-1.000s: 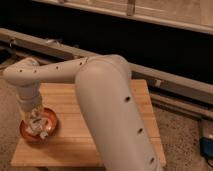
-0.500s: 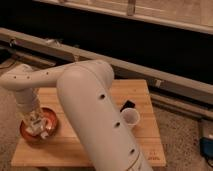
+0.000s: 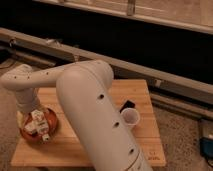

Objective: Place the bottle in the ceramic bowl

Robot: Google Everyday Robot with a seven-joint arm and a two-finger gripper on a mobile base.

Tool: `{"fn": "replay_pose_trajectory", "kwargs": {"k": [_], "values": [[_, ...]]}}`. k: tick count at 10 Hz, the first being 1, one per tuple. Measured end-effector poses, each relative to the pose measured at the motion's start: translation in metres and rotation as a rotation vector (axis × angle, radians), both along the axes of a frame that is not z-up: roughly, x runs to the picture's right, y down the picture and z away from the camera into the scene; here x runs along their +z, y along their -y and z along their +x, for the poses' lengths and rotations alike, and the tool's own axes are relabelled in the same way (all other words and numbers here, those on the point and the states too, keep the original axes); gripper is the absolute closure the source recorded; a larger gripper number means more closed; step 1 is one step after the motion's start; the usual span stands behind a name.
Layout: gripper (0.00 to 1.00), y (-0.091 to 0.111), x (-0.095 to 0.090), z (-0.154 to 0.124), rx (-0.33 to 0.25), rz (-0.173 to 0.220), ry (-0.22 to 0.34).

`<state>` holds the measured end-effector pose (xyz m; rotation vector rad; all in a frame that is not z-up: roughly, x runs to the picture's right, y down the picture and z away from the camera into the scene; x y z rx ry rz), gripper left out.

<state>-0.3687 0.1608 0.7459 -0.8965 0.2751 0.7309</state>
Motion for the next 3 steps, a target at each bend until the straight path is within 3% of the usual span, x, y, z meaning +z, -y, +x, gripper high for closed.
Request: {"fn": "replay_pose_trajectory", "kwargs": {"k": [3], "values": [[0.2, 0.001, 0.0009, 0.0018, 0.003, 0.0, -0.002]]}}
